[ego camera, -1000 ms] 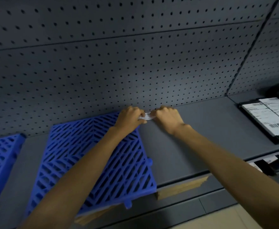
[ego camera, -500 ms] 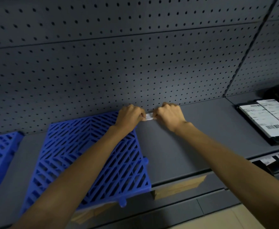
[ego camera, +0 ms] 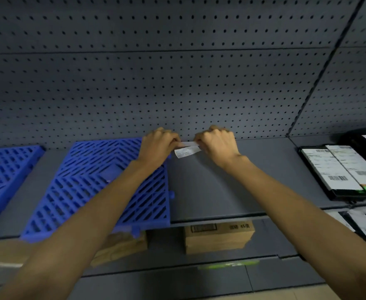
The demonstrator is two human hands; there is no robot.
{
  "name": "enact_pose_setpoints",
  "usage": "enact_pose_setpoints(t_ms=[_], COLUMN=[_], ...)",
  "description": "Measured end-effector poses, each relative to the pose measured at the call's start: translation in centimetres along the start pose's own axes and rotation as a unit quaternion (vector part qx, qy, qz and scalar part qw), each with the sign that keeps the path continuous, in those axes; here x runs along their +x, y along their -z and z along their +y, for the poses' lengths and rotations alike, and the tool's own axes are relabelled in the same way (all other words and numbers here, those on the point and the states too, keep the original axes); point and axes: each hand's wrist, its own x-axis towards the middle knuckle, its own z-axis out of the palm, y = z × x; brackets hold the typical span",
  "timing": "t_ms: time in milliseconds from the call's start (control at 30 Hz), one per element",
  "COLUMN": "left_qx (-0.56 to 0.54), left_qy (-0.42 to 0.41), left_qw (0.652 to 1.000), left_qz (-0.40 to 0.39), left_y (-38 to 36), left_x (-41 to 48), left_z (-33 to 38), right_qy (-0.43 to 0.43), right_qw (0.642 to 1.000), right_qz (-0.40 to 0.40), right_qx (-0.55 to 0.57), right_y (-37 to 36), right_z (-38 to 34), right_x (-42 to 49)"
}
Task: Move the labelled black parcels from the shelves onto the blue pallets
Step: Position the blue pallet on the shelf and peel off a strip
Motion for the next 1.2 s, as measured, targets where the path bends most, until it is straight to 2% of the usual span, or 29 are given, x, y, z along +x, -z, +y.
enact_pose_setpoints(t_ms=[300, 533, 767, 1200], left_qx=[0.098, 0.164, 0.203, 0.235], left_qy=[0.053, 0.14, 0.23, 0.251], left_qw=[0.993, 0.975, 0.951, 0.936], left_qz=[0.044, 0.047, 0.041, 0.075], left_y=[6.6, 12.8, 18.9, 28.0], left_x=[-8.5, -17.8, -26.0, -38.1], left_z=[-0.4, -3.1, -7.1, -20.9], right_qy=[0.118, 0.23, 0.307, 0.352], right_qw=[0.992, 0.97, 0.942, 0.92], right_qz=[0.03, 0.053, 0.091, 0.116], right_qx=[0.007, 0.053, 0.101, 0.13], right_y=[4.1, 7.3, 9.9, 12.3], right_z=[-5.0, -13.8, -23.9, -44.5], right_x=[-2.7, -4.3, -5.6, -4.7])
